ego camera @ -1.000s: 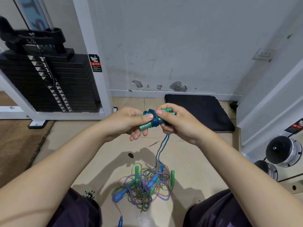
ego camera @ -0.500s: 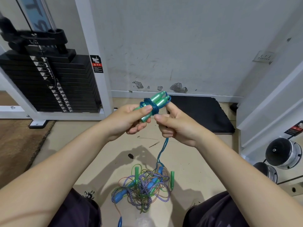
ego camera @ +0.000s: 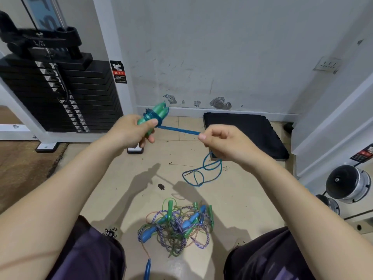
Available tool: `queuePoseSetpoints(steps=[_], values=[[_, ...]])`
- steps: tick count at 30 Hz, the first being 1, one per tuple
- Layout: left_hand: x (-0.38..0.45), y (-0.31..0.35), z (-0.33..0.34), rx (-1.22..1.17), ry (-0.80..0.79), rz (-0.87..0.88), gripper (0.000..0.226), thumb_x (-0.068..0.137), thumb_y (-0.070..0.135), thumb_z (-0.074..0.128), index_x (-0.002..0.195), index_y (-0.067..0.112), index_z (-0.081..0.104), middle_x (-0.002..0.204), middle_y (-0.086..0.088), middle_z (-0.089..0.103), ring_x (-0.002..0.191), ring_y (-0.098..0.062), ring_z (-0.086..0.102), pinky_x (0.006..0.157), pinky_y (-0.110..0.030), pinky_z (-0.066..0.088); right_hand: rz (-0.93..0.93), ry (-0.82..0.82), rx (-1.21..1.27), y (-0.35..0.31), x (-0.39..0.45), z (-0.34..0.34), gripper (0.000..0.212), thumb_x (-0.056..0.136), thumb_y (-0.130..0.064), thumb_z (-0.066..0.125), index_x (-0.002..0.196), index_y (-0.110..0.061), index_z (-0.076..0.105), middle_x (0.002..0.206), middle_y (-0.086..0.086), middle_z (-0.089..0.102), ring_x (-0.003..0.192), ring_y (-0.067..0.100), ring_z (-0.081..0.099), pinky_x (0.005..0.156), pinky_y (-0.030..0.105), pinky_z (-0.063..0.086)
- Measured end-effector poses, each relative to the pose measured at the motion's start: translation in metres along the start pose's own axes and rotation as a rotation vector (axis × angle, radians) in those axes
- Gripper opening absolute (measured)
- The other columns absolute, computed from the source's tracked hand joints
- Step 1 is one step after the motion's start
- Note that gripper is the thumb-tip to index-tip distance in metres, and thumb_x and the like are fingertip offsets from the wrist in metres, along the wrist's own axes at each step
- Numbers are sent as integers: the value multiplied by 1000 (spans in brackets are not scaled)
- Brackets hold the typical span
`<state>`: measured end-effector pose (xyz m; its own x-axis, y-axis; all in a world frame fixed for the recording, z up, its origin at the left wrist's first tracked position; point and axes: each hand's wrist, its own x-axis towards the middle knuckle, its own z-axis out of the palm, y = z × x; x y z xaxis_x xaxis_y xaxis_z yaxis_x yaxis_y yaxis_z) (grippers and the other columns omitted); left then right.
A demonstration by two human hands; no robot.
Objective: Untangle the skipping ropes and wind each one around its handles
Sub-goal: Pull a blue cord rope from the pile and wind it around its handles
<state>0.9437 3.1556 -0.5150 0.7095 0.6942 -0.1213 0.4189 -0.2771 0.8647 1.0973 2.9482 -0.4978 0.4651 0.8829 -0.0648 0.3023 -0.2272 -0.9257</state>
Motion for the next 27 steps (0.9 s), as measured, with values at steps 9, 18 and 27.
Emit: queuePoseSetpoints(steps=[9, 18, 27], values=[[-24, 9, 42, 375, -651, 180, 26, 95, 39, 60, 82, 17, 59, 58, 6, 60, 53, -11, 48, 60, -26, 40, -196, 176, -87, -8, 7, -1, 23, 85, -24, 76, 78, -3, 70, 54, 2, 42, 55, 13, 30, 54, 26, 24], [-35, 21, 36, 231, -816, 312, 20, 96, 33, 61, 78, 26, 57, 67, -1, 61, 50, -11, 41, 53, -25, 35, -140, 137, -152, 12, 17, 11, 10, 83, -27, 77, 81, -17, 75, 74, 2, 71, 67, 5, 58, 68, 29, 50], [-33, 18, 38, 309, -705, 337, 19, 93, 32, 65, 77, 26, 58, 63, 7, 61, 52, -1, 48, 55, -18, 38, -74, 27, -53, 10, 13, 15, 11, 83, -13, 76, 86, -13, 66, 73, 16, 65, 54, 16, 47, 54, 25, 38]])
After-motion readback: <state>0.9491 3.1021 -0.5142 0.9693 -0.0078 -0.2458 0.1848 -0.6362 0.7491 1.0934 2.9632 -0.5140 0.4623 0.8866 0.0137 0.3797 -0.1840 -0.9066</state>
